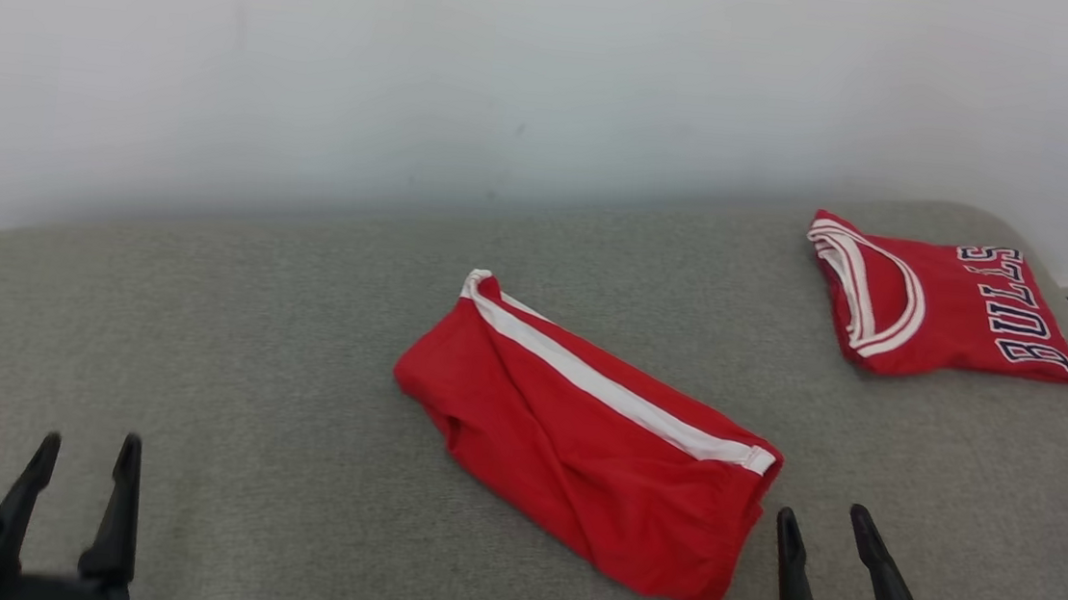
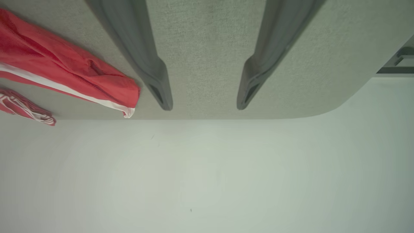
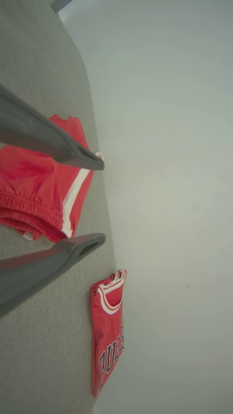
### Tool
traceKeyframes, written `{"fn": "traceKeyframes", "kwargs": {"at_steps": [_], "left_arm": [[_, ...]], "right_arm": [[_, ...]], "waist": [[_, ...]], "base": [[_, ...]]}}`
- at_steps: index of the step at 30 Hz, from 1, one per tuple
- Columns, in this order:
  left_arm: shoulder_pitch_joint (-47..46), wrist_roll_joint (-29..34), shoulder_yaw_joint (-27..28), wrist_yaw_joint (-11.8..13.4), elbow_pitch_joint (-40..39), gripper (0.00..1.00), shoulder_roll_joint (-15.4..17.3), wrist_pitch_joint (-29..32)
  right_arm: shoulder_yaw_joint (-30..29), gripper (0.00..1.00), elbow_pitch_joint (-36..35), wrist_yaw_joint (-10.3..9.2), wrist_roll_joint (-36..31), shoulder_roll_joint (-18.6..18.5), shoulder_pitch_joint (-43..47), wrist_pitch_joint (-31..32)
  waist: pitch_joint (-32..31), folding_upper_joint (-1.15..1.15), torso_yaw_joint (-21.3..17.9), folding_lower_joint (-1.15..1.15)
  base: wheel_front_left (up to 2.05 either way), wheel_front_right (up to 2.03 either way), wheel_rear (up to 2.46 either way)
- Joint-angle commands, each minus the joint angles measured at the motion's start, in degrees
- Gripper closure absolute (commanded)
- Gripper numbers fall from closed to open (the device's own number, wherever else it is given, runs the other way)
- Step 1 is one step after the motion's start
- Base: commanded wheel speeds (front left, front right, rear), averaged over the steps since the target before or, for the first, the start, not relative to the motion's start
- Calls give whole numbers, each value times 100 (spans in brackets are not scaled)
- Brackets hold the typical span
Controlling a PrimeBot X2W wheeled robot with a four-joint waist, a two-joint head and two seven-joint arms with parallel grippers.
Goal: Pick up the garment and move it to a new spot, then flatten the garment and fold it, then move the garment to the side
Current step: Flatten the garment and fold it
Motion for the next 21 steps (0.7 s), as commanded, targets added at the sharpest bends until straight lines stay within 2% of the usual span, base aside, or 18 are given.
{"fn": "traceKeyframes", "kwargs": {"at_steps": [1, 4, 9, 16, 21], "left_arm": [[-305, -82, -90, -78, 148, 0, 133, 167], [-948, -307, -298, -193, 429, 0, 299, 483], [-1794, -584, -676, -237, 814, 0, 514, 906], [-2823, -1273, -2069, -226, 1181, 0, 956, 1564], [-3244, -1858, -2540, -227, 1647, 0, 1145, 1884]], "right_arm": [[59, 0, 58, -13, 38, 0, -106, 1], [211, 0, 185, -14, 23, 11, -266, 1], [381, 0, 290, -14, -29, 97, -539, 1], [637, 0, 472, -13, -21, 252, -955, 1], [777, 0, 532, -13, -6, 301, -1120, 0]], "waist": [[91, 0, -214, 0], [235, 0, -522, 0], [559, 0, -914, 0], [1029, 0, -1547, 0], [1251, 0, -1870, 0]], "base": [[0, 0, 0], [0, 0, 0], [0, 0, 0], [0, 0, 0], [0, 0, 0]]}}
